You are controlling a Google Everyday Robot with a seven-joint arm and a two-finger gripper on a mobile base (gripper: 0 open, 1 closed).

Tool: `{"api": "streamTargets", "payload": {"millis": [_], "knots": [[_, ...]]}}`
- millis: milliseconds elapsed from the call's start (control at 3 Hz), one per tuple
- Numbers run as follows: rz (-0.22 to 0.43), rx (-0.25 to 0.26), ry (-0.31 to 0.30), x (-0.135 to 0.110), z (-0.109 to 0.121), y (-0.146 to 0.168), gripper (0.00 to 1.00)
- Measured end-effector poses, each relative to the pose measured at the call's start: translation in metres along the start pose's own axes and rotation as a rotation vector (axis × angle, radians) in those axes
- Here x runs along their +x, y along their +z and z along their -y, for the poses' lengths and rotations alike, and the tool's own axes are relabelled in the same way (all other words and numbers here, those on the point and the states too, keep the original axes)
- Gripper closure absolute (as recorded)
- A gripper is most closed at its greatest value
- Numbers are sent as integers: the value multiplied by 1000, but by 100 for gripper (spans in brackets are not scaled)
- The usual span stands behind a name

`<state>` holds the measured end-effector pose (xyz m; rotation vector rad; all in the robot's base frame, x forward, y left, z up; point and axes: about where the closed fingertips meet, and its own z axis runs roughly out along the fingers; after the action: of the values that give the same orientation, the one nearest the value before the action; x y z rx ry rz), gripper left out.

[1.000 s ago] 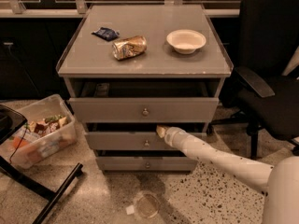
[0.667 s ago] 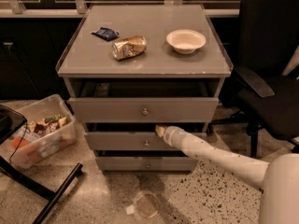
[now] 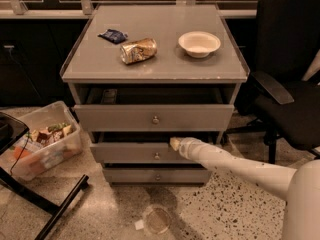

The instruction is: Open middle drawer

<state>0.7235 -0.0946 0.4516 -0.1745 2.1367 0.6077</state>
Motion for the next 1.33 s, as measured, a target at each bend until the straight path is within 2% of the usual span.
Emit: {"api": "streamTargets", "payload": {"millis": [667,1000,1333], "knots": [[-172,48,-95,34,-4,-57,100],[-209,50,-115,47,-5,-76,100],[-143,30,-143,28,-14,-95,100]]}}
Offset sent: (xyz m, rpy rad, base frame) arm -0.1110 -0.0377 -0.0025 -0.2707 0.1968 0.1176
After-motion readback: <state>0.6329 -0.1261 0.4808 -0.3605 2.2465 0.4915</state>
